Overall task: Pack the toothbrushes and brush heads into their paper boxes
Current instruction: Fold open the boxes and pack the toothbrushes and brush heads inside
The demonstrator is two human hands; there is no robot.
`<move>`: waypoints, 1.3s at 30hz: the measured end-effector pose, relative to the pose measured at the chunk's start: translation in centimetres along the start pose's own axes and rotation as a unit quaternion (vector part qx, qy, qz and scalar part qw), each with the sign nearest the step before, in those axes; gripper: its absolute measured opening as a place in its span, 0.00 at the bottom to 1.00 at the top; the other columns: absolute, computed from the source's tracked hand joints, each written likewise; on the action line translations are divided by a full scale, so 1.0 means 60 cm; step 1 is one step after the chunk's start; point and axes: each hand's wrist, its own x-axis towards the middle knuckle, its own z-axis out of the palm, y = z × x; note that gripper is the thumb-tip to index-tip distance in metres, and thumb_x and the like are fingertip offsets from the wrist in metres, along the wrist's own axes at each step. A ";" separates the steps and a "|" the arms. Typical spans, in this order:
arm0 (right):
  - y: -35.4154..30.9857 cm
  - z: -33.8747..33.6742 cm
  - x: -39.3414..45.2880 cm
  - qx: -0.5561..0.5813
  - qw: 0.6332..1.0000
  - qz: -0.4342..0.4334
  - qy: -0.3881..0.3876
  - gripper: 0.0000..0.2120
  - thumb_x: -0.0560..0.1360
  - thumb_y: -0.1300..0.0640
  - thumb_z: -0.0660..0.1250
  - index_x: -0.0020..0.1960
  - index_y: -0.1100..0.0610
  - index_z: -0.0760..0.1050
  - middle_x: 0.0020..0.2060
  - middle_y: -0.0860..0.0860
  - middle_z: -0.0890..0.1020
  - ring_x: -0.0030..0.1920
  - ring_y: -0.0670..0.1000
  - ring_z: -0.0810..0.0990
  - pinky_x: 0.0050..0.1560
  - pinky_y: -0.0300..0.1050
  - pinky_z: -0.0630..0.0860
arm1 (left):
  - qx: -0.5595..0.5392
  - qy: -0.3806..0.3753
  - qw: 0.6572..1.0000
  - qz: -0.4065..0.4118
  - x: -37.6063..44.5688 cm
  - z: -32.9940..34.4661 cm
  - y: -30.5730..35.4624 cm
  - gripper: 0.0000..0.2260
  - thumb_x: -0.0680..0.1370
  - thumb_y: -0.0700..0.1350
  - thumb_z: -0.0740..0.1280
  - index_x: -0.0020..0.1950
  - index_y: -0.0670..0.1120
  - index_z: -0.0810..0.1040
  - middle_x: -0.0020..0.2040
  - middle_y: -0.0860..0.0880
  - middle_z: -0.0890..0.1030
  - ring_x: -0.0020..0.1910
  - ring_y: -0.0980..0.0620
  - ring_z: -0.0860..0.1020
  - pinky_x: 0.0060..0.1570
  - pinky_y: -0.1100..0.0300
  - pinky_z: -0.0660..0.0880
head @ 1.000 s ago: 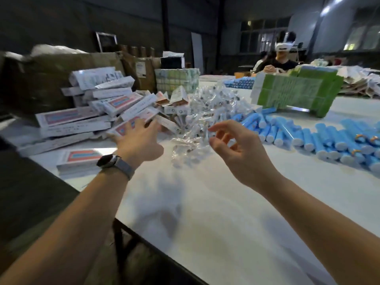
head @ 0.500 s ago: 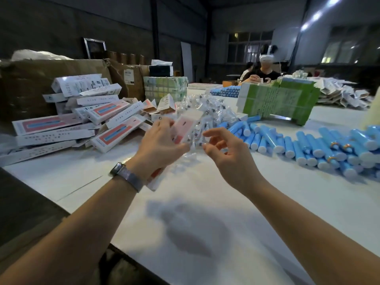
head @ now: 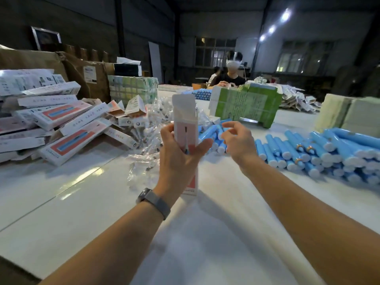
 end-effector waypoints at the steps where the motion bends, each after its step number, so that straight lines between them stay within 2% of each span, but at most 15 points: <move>1: 0.009 0.009 0.020 -0.063 0.998 0.003 -0.010 0.09 0.77 0.59 0.64 0.54 0.49 0.77 0.44 0.48 0.80 0.45 0.51 0.77 0.49 0.47 0.74 | -0.003 0.007 1.000 0.000 0.001 -0.002 -0.002 0.30 0.67 0.64 0.75 0.57 0.50 0.64 0.44 0.58 0.77 0.39 0.66 0.78 0.37 0.68 0.76; 5: 0.040 0.057 0.069 -0.267 0.960 -0.012 -0.085 0.17 0.77 0.52 0.64 0.66 0.48 0.74 0.58 0.51 0.80 0.60 0.56 0.77 0.59 0.50 0.74 | -0.001 0.042 0.999 -0.005 0.017 -0.015 -0.013 0.28 0.69 0.69 0.69 0.56 0.51 0.64 0.45 0.59 0.75 0.43 0.63 0.79 0.42 0.59 0.80; 8: 0.057 0.096 0.071 -0.369 0.922 -0.055 -0.104 0.14 0.77 0.45 0.63 0.61 0.44 0.75 0.56 0.50 0.82 0.60 0.58 0.76 0.51 0.50 0.74 | 0.031 0.064 0.997 0.020 0.019 -0.017 -0.018 0.27 0.71 0.65 0.71 0.57 0.51 0.63 0.44 0.61 0.75 0.43 0.68 0.78 0.39 0.63 0.78; 11: 0.059 0.121 0.065 -0.404 0.909 -0.086 -0.061 0.13 0.76 0.50 0.63 0.60 0.48 0.72 0.54 0.53 0.81 0.57 0.60 0.77 0.45 0.48 0.70 | 0.046 0.074 0.996 0.030 0.020 -0.014 -0.021 0.26 0.69 0.62 0.71 0.55 0.51 0.63 0.41 0.62 0.74 0.40 0.70 0.77 0.37 0.66 0.77; 13: 0.050 0.119 0.066 -0.393 0.916 -0.060 -0.058 0.17 0.75 0.52 0.65 0.63 0.49 0.70 0.56 0.53 0.80 0.58 0.59 0.77 0.46 0.48 0.71 | 0.051 0.071 0.996 0.034 0.020 -0.014 -0.019 0.27 0.68 0.63 0.71 0.56 0.51 0.62 0.42 0.62 0.73 0.40 0.71 0.77 0.36 0.70 0.76; 15: 0.035 0.103 0.068 -0.333 0.939 0.030 -0.076 0.23 0.71 0.55 0.69 0.64 0.50 0.68 0.57 0.54 0.77 0.57 0.59 0.77 0.48 0.48 0.74 | 0.045 0.070 0.996 0.038 0.019 -0.015 -0.019 0.28 0.69 0.63 0.73 0.57 0.50 0.62 0.42 0.63 0.72 0.41 0.71 0.76 0.37 0.69 0.76; 18: 0.004 0.061 0.062 -0.058 0.960 0.252 -0.105 0.16 0.70 0.65 0.67 0.55 0.56 0.69 0.48 0.57 0.73 0.39 0.53 0.75 0.30 0.41 0.72 | 0.029 0.059 0.997 0.042 0.018 -0.015 -0.017 0.31 0.68 0.66 0.73 0.57 0.50 0.62 0.42 0.63 0.73 0.41 0.70 0.77 0.39 0.66 0.76; 20: -0.015 0.033 0.041 0.132 0.915 0.363 -0.114 0.05 0.73 0.66 0.61 0.48 0.60 0.68 0.44 0.58 0.73 0.36 0.51 0.73 0.22 0.34 0.69 | 0.012 0.051 0.998 0.039 0.018 -0.016 -0.014 0.32 0.66 0.67 0.75 0.56 0.52 0.63 0.41 0.63 0.75 0.41 0.68 0.77 0.39 0.66 0.78; 23: -0.025 0.014 0.000 0.304 0.847 0.415 -0.137 0.08 0.69 0.66 0.57 0.48 0.62 0.67 0.36 0.56 0.69 0.32 0.50 0.67 0.19 0.33 0.66 | -0.010 0.025 0.999 0.029 0.017 -0.021 -0.009 0.32 0.63 0.69 0.74 0.55 0.55 0.63 0.42 0.60 0.75 0.41 0.67 0.78 0.38 0.69 0.78; 25: -0.037 0.010 -0.025 0.356 0.833 0.400 -0.140 0.11 0.66 0.67 0.57 0.48 0.62 0.68 0.36 0.56 0.69 0.29 0.49 0.65 0.20 0.32 0.64 | -0.024 0.009 0.999 0.025 0.015 -0.023 -0.007 0.28 0.67 0.70 0.71 0.54 0.56 0.63 0.42 0.63 0.77 0.40 0.66 0.79 0.38 0.67 0.79; 27: -0.057 0.004 -0.036 0.357 0.854 0.355 -0.128 0.06 0.71 0.65 0.58 0.47 0.62 0.71 0.38 0.55 0.75 0.26 0.48 0.68 0.22 0.32 0.63 | -0.048 0.001 0.999 0.013 0.015 -0.022 -0.009 0.21 0.71 0.69 0.63 0.53 0.57 0.63 0.42 0.69 0.77 0.40 0.64 0.79 0.40 0.63 0.80; 30: -0.083 -0.014 -0.036 0.331 0.902 0.264 -0.083 0.08 0.77 0.58 0.62 0.55 0.59 0.74 0.37 0.52 0.82 0.33 0.50 0.74 0.24 0.36 0.71 | -0.044 -0.009 0.999 0.006 0.014 -0.020 -0.007 0.16 0.75 0.66 0.59 0.55 0.58 0.63 0.42 0.69 0.76 0.41 0.63 0.80 0.39 0.62 0.80; 33: -0.108 -0.035 -0.036 0.349 0.917 0.181 -0.065 0.09 0.79 0.56 0.65 0.58 0.57 0.74 0.36 0.50 0.83 0.39 0.51 0.77 0.33 0.43 0.78 | -0.027 -0.010 0.999 0.024 0.013 -0.018 0.001 0.15 0.76 0.64 0.61 0.54 0.57 0.64 0.44 0.70 0.77 0.42 0.64 0.81 0.36 0.69 0.78; 36: -0.137 -0.052 -0.041 0.403 0.910 0.077 -0.056 0.15 0.77 0.61 0.66 0.63 0.55 0.72 0.42 0.51 0.84 0.44 0.52 0.79 0.48 0.50 0.78 | 0.000 0.001 0.999 0.039 0.013 -0.020 0.004 0.17 0.75 0.66 0.62 0.53 0.56 0.64 0.43 0.72 0.77 0.41 0.65 0.81 0.33 0.69 0.77; 39: -0.168 -0.060 -0.060 0.453 0.890 -0.028 -0.037 0.15 0.74 0.62 0.69 0.59 0.53 0.72 0.45 0.48 0.84 0.47 0.52 0.84 0.51 0.51 0.81 | 0.035 0.019 0.998 0.038 0.010 -0.021 0.007 0.21 0.70 0.69 0.62 0.52 0.57 0.64 0.45 0.72 0.78 0.41 0.62 0.81 0.38 0.60 0.81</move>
